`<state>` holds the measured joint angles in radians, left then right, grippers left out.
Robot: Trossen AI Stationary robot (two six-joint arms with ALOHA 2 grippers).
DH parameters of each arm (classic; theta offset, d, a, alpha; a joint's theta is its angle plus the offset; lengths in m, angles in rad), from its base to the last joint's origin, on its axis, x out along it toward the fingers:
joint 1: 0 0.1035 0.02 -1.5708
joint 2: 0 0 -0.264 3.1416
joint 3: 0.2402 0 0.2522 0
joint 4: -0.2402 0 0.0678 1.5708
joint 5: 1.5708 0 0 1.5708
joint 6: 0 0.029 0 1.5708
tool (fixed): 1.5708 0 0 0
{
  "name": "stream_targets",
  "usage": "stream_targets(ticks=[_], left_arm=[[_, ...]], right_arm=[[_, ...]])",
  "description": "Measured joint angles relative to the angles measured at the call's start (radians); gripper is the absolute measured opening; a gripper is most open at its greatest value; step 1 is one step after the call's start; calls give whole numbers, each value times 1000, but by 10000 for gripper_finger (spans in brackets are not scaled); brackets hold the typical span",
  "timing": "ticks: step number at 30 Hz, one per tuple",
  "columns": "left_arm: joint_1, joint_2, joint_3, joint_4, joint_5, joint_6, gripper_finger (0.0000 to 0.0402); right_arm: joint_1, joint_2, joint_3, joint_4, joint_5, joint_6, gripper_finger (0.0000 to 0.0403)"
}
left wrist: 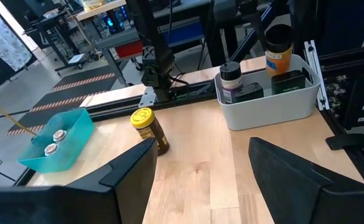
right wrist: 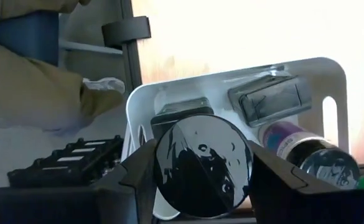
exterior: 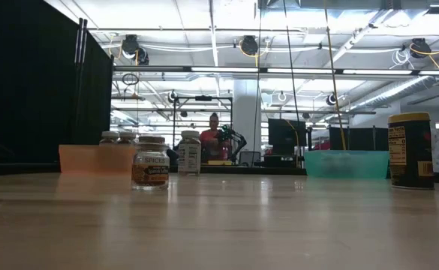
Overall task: Sort spices by type
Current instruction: Put the black seasoning bottle into the gray bin
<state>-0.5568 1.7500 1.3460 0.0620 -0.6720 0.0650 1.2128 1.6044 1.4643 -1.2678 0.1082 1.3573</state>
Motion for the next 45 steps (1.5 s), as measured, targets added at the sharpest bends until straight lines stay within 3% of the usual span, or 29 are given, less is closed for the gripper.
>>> stream_targets(ticks=[10,24,45], left_arm=[[0,0,0,-1,0,0,260],[0,0,0,-1,1,0,260],[1,-1,0,37,1,-2,260]], right_arm=[[44,48,0,15,98,22,172],[61,86,0,-2,106,42,172],[134,85,0,-104,227,-54,172]])
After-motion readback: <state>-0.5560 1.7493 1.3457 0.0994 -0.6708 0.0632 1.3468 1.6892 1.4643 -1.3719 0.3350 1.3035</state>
